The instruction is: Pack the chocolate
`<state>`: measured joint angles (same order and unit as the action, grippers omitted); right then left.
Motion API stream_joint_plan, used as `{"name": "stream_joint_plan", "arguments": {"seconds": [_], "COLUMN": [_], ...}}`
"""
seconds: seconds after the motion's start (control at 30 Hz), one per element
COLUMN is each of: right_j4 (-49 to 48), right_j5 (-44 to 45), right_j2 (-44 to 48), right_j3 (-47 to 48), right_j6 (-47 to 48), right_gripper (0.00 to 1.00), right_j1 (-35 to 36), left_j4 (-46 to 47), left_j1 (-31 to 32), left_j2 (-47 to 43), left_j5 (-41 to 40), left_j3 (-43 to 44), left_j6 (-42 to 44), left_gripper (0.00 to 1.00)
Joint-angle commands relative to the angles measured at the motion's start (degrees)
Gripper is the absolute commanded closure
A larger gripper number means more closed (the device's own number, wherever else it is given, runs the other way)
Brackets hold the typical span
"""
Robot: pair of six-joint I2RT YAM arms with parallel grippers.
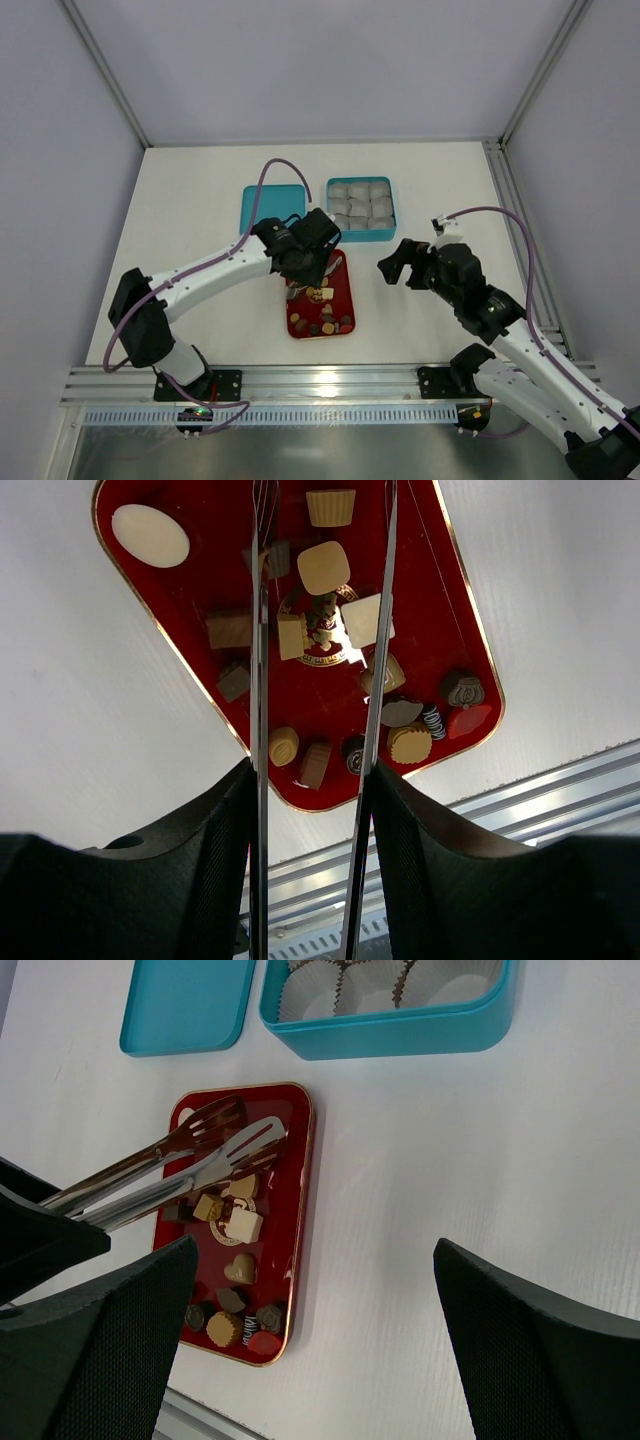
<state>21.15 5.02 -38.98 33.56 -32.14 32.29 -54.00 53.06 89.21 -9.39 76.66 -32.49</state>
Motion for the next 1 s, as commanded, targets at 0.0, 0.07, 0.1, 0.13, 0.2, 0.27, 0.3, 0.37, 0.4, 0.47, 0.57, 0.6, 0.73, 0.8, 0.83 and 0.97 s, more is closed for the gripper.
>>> {"name": "stream_joint_plan", "arguments": {"seconds": [0.0, 0.07, 0.1, 0.13, 0.2, 0.27, 0.3, 0.37, 0.4, 0.47, 0.57, 0.6, 0.73, 0.8, 0.83, 0.97], "right_j4": [-0.8, -0.8, -0.9, -0.9, -1.1, -1.0, -1.0, -1.1, -1.1, -1.2, -1.1, -1.1, -1.4, -1.5, -1.5, -1.5], "right_j5": [1.0, 0.9, 0.9, 1.0, 0.9, 1.0, 0.9, 0.9, 0.9, 1.0, 0.9, 0.9, 0.9, 0.8, 0.9, 0.8], "right_j2": [0.8, 0.8, 0.8, 0.8, 0.8, 0.8, 0.8, 0.8, 0.8, 0.8, 0.8, 0.8, 0.8, 0.7, 0.6, 0.7], "right_j3": [-0.6, -0.7, -0.8, -0.7, -0.9, -0.9, -1.0, -1.0, -1.0, -1.0, -1.0, -1.0, -1.1, -1.2, -1.2, -1.2], "right_j6": [-0.7, -0.8, -0.8, -0.8, -0.9, -0.9, -0.9, -0.9, -0.9, -0.9, -0.9, -0.9, -1.1, -1.2, -1.2, -1.3], "right_gripper": [0.0, 0.0, 0.0, 0.0, 0.0, 0.0, 0.0, 0.0, 0.0, 0.0, 0.0, 0.0, 0.0, 0.0, 0.0, 0.0], "right_j1": [0.2, 0.3, 0.2, 0.2, 0.2, 0.2, 0.2, 0.2, 0.2, 0.2, 0.1, 0.2, 0.2, 0.2, 0.2, 0.2], "left_j4": [2.1, 2.0, 2.0, 2.0, 2.0, 1.9, 1.9, 2.0, 1.9, 2.1, 2.1, 2.1, 1.8, 1.7, 1.7, 1.2], "left_j1": [0.6, 0.6, 0.6, 0.7, 0.7, 0.9, 1.0, 1.1, 1.1, 1.3, 1.3, 1.3, 1.4, 1.5, 1.5, 1.6], "left_j2": [-0.1, -0.1, -0.1, -0.1, 0.2, 0.4, 0.4, 0.4, 0.4, 0.6, 1.0, 1.1, 1.4, 1.4, 1.5, 1.4], "left_j5": [-0.8, -0.9, -0.8, -0.9, -0.6, -0.6, -0.6, -0.5, -0.5, -0.5, -0.3, -0.3, -0.5, -0.5, -0.5, -0.5], "left_j3": [-0.3, -0.5, -0.6, -0.7, -1.0, -1.1, -1.2, -1.2, -1.2, -1.3, -1.2, -1.2, -1.0, -1.0, -1.1, -0.8], "left_j6": [0.1, 0.1, 0.1, 0.1, 0.1, 0.0, 0.0, -0.1, -0.1, 0.0, 0.1, 0.1, 0.1, 0.2, 0.1, 0.1], "left_gripper": [0.52, 0.52, 0.53, 0.53, 0.53, 0.54, 0.54, 0.54, 0.54, 0.55, 0.56, 0.56, 0.58, 0.59, 0.59, 0.6]}}
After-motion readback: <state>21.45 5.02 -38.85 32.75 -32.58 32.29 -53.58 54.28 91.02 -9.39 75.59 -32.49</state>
